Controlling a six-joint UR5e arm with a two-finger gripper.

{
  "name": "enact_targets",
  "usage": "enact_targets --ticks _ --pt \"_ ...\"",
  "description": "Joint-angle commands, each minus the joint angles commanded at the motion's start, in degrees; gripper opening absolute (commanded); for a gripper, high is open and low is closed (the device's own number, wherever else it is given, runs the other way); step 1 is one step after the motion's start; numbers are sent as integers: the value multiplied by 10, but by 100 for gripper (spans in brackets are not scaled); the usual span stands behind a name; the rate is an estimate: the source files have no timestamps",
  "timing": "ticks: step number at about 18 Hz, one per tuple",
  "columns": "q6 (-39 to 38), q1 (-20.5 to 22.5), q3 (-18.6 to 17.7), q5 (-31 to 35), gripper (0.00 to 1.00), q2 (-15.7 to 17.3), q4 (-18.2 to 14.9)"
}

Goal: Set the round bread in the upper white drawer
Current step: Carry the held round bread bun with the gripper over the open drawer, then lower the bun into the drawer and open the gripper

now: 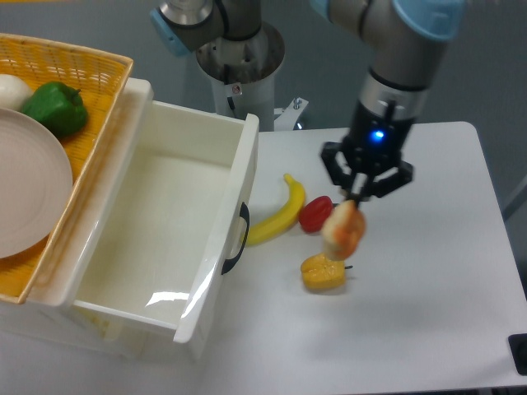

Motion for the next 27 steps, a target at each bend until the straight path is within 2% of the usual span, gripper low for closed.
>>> enact_targets --ticks 3,9,10,12,13,15,17,18,27 --pt "-12 -24 -19 -11 0 26 1" --pt "-37 -81 -37 -9 0 30 4" --pt "-37 -93 -40 -8 3 29 4" --pt "-36 -111 -48 -8 14 27 4" --pt "-36 -118 -53 -8 24 26 4" --pt "-37 -131 -62 -8 57 26 4" --pt "-38 -136 -64 -6 82 25 4" --pt "-37 -135 -64 -5 100 25 4" --pt "-37 -136 -64 -4 100 25 4"
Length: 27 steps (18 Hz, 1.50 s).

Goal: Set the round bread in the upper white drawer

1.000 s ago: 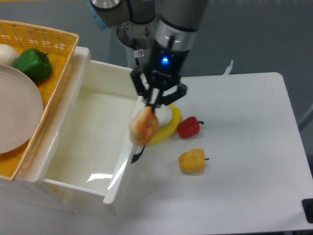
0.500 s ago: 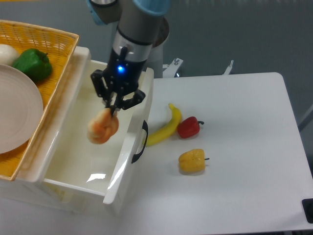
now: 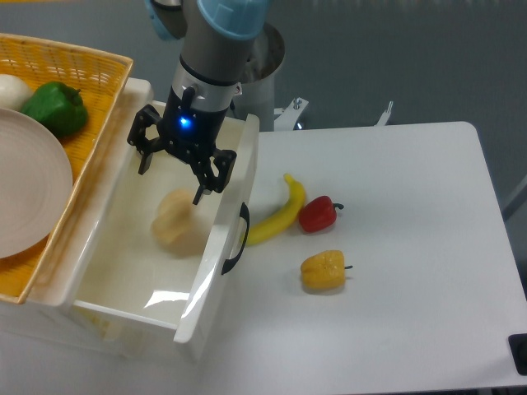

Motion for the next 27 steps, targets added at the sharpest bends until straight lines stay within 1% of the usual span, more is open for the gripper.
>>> enact_targets --ticks 2,3,4,6,10,11,14,18,20,23,24,26,27 --pt "9 3 1 4 100 0 5" --pt "20 5 1 17 100 -1 17" --pt "34 6 1 35 100 -2 40" --pt "42 16 1 72 100 -4 62" --pt "54 62 16 79 100 -6 64" --pt "72 71 16 89 100 -7 63" --pt "144 96 13 149 100 -18 60" --pt "212 159 11 159 100 -44 62" --pt "253 191 11 172 100 -66 61" --pt "307 208 10 247 100 -96 62" --pt "317 215 11 258 100 -109 63" --pt "337 229 14 261 100 -133 65" --pt "349 241 17 261 100 -143 73"
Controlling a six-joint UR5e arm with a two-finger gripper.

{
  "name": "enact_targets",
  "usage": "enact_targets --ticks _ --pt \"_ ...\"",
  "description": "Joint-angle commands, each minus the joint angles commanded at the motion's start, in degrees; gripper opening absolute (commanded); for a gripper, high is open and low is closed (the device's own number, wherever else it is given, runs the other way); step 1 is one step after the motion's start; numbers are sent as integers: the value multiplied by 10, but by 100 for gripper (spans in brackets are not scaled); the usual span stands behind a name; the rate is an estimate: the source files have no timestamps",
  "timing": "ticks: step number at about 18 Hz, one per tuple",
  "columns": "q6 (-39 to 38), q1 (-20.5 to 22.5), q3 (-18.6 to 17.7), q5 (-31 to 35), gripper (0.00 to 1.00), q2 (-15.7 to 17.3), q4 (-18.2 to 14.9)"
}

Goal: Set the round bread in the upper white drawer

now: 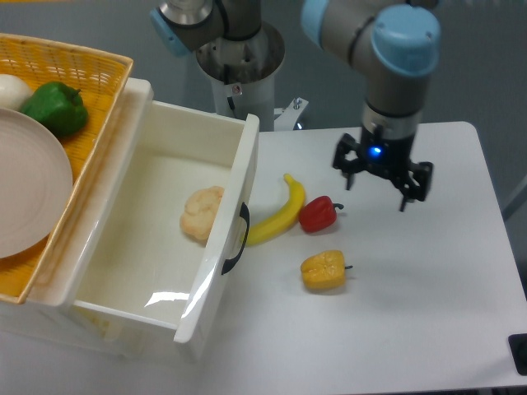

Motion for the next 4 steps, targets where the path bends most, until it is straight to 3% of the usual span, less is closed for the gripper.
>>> enact_targets --ticks 4 --pt "56 9 -1 -1 100 -27 19"
